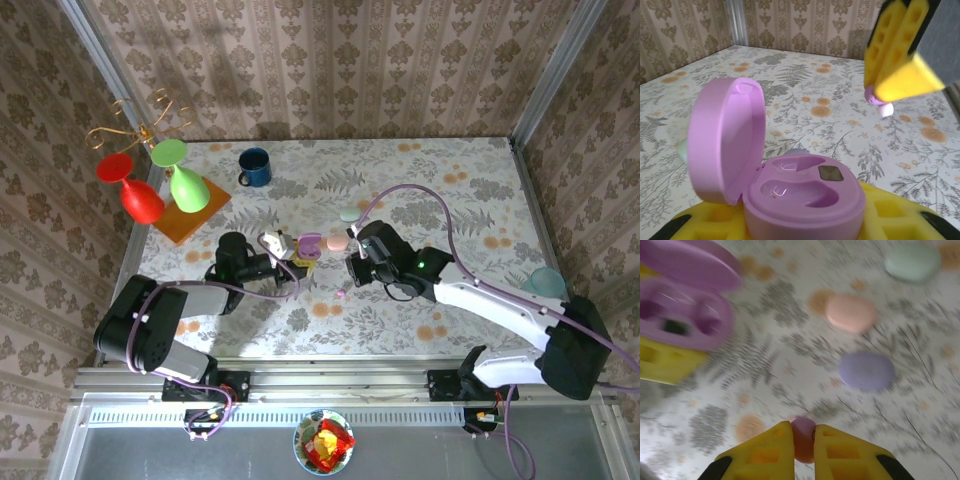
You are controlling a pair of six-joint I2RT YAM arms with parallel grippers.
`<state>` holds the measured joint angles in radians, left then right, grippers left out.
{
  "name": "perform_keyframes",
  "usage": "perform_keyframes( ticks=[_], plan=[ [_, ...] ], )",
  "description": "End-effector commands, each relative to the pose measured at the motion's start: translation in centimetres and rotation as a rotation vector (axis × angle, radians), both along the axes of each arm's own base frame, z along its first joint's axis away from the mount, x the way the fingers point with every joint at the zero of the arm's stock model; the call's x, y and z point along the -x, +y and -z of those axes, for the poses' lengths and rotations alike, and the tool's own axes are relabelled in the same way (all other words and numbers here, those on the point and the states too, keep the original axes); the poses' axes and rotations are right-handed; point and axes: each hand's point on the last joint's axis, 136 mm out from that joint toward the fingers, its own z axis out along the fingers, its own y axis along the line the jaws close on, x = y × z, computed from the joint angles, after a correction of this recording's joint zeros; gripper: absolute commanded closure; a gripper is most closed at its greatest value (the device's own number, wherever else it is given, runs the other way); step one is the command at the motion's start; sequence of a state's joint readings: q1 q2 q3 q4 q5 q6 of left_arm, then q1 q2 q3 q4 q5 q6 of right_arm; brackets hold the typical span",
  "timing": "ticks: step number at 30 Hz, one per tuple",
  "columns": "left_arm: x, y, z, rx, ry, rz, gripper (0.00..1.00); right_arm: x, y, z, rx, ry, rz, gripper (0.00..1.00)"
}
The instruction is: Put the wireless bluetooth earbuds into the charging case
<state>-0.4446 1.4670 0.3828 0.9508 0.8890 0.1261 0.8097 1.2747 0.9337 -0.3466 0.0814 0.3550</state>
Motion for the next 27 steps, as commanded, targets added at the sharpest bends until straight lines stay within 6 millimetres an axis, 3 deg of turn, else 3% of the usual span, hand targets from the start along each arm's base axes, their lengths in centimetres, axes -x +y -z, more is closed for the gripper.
perform_keyframes(
  ticks=[1,7,14,27],
  plan=[
    [2.0,-1.5,-1.9,0.051,-0.031,0.134,0.84,0.7,3.4,-3.0,-0.126,-0.121,-0.206,0.85],
    [3.3,-1.8,-2.3,0.066,-0.011,0.214,0.84,0.8,4.5,-4.2,-0.127,-0.18,-0.299,0.85],
    [3.7,-1.8,-2.8,0.078,-0.022,0.239,0.84,0.3,4.8,-3.4,-0.051,-0.18,-0.342,0.86],
    [3.9,-1.8,-2.9,0.08,-0.026,0.243,0.84,-0.1,5.7,-3.5,-0.074,-0.189,-0.349,0.86]
  ],
)
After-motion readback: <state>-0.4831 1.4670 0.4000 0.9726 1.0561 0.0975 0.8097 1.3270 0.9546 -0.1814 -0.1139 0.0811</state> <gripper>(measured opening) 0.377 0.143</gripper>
